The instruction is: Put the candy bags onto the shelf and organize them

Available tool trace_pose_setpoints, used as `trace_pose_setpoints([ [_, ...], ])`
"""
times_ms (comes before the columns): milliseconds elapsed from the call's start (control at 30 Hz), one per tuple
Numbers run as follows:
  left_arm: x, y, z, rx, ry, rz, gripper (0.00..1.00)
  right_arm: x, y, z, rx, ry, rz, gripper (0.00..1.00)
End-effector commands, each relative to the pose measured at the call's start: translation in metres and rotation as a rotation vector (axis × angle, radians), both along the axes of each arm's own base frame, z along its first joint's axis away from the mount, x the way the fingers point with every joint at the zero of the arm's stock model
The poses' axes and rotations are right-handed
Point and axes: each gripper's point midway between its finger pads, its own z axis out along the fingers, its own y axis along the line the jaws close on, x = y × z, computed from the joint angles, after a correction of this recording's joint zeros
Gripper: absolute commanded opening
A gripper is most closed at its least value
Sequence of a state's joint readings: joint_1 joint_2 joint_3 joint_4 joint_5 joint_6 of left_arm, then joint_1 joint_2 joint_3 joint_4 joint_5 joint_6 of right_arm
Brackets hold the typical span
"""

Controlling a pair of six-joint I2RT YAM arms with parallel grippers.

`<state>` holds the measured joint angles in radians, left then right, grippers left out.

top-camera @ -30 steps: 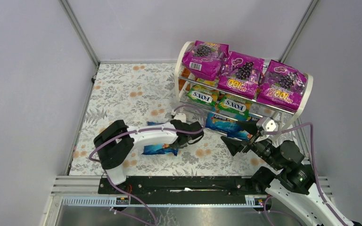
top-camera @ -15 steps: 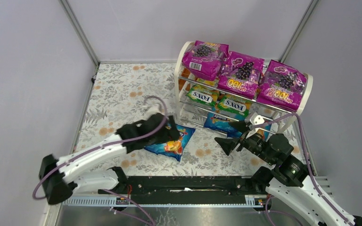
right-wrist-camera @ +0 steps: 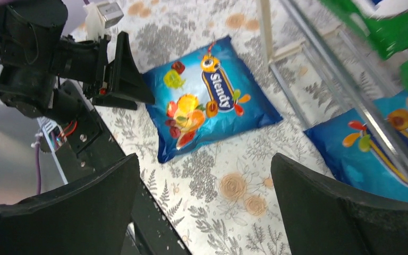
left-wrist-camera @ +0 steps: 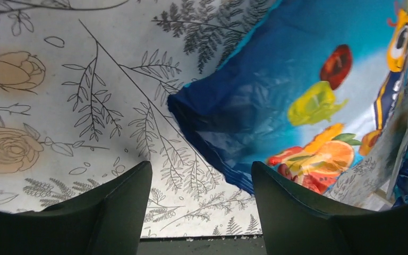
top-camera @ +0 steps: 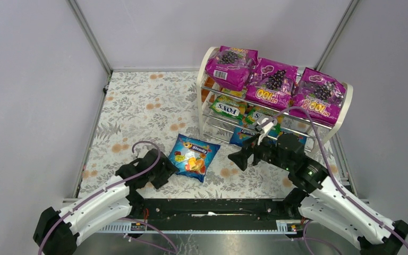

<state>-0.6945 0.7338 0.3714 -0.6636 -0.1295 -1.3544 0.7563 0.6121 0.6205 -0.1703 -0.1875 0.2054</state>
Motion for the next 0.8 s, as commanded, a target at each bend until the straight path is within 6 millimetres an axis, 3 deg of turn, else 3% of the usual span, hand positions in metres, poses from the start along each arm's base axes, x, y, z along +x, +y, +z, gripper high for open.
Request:
trace_pose_setpoints([
  [0,0.014,-0.022,0.004,-0.183,-0.045,0.085,0.71,-0.011,0.019,0.003,0.039,0.026,0.103,1.0],
  [67,0.023,-0.029,0.006,-0.216,-0.089,0.084,0.69,-0.015,0.023,0.002,0.022,0.007,0.129,1.0],
  [200,0.033,-0.04,0.01,-0.263,-0.134,0.062,0.53,-0.028,0.041,-0.006,-0.061,-0.01,0.184,1.0],
  [300,0.034,-0.043,0.009,-0.276,-0.154,0.042,0.37,-0.044,0.068,-0.022,-0.178,-0.039,0.24,1.0],
  [433,0.034,-0.049,0.019,-0.311,-0.194,-0.005,0.17,-0.05,0.107,-0.038,-0.341,-0.166,0.23,1.0],
  [567,0.03,-0.053,0.03,-0.362,-0.217,-0.028,0.01,-0.023,0.132,-0.049,-0.516,-0.336,0.094,1.0],
  [767,0.021,-0.066,0.059,-0.478,-0.238,-0.092,0.0,-0.005,0.17,-0.075,-0.674,-0.557,0.059,1.0],
])
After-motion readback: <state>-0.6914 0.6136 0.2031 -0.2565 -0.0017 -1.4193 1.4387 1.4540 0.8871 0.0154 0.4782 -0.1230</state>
